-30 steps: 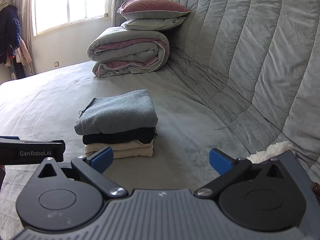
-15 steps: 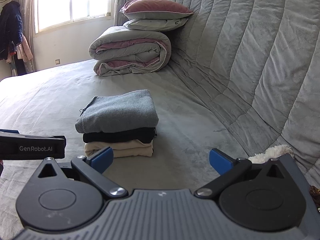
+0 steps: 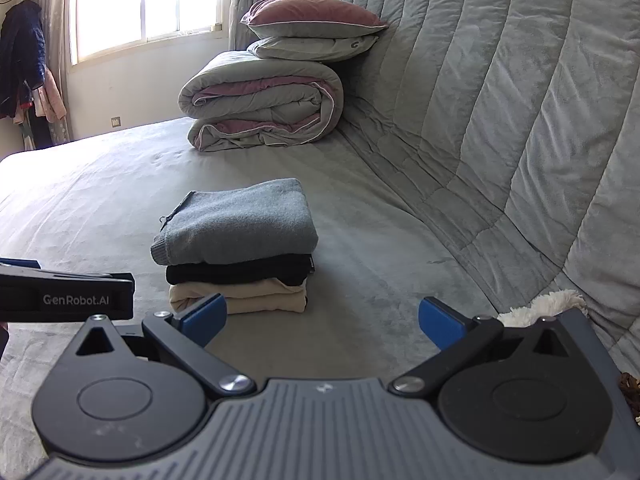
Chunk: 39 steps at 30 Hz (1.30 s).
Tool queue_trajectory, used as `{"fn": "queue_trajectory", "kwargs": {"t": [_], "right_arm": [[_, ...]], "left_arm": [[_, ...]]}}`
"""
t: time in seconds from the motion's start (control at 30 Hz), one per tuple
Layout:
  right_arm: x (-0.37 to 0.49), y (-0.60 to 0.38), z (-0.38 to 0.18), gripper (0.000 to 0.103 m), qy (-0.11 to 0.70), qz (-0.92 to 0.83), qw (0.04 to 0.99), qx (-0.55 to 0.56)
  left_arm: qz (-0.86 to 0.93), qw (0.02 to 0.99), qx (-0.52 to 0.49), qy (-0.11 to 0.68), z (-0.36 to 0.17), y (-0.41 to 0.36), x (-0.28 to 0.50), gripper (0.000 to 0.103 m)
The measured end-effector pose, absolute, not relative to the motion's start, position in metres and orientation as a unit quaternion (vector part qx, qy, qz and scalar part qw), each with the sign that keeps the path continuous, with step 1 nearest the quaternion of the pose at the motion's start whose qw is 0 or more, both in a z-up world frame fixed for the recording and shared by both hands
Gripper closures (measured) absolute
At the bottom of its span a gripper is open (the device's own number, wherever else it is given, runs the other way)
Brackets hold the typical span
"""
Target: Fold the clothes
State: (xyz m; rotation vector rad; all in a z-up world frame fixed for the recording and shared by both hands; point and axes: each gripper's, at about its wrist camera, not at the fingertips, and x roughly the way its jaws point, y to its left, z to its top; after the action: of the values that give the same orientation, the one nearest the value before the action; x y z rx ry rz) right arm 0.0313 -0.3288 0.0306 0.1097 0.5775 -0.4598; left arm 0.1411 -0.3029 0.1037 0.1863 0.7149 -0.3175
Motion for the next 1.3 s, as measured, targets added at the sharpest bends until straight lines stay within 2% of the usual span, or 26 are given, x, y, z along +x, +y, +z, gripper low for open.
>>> {"fn": "queue_trajectory", "kwargs": {"t": [0.43,0.63,0.97,1.3], "right_arm": [[0.033,-0.327,0.032,0.0,0.285,-0.226,0.931,0.041],[0.023,-0.309,0.056,0.0,0.261,-0.242,0.934,-0.011],[-0.023,-0.258,0.081,0.0,0.244,-0.24,0.94,-0.01],[-0.075,-0.196,0.103,0.0,0.211,-0.244,0.946,-0.008]], "left_arm": [[-0.164,0.916,0.084,0.357,0.106,-0.293,0.137,0.001],[-0.189,0.906,0.051,0.375,0.122,-0.264,0.121,0.001],[-0.17,0.919,0.067,0.35,0.157,-0.21,0.067,0.001],[-0.159,0.922,0.072,0.344,0.166,-0.16,0.014,0.001]]}}
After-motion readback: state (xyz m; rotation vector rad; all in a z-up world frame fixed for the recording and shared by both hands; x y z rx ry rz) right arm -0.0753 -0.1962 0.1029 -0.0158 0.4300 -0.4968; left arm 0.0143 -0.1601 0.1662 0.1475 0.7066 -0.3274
